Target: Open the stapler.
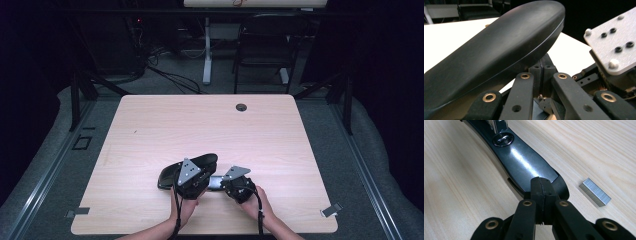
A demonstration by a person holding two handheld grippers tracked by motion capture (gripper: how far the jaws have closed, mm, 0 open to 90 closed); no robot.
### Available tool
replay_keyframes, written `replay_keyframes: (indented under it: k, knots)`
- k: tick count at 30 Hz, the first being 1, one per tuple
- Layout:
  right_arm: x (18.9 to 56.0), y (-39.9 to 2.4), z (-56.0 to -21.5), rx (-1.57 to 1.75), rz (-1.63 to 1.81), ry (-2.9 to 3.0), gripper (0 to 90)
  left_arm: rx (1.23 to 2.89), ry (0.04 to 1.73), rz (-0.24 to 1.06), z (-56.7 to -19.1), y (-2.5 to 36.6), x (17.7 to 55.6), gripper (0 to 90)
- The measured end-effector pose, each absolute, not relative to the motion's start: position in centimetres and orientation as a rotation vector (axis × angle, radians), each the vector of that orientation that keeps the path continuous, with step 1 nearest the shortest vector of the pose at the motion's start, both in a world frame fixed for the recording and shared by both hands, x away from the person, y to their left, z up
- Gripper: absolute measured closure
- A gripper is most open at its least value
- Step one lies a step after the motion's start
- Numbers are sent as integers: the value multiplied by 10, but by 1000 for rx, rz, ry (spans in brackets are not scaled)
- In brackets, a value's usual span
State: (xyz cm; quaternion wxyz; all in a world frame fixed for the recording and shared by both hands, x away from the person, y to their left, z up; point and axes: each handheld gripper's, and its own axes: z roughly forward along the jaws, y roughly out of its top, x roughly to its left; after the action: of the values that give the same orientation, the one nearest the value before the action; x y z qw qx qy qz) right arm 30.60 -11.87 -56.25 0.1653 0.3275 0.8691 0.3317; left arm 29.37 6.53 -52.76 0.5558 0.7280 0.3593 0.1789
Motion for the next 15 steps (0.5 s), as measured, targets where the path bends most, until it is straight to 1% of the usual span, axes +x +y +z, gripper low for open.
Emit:
replay_keyframes:
  k: [15]
  knots:
    - [305,-118,-562,933,938,2471,900,1683,824,458,-516,70,293,898]
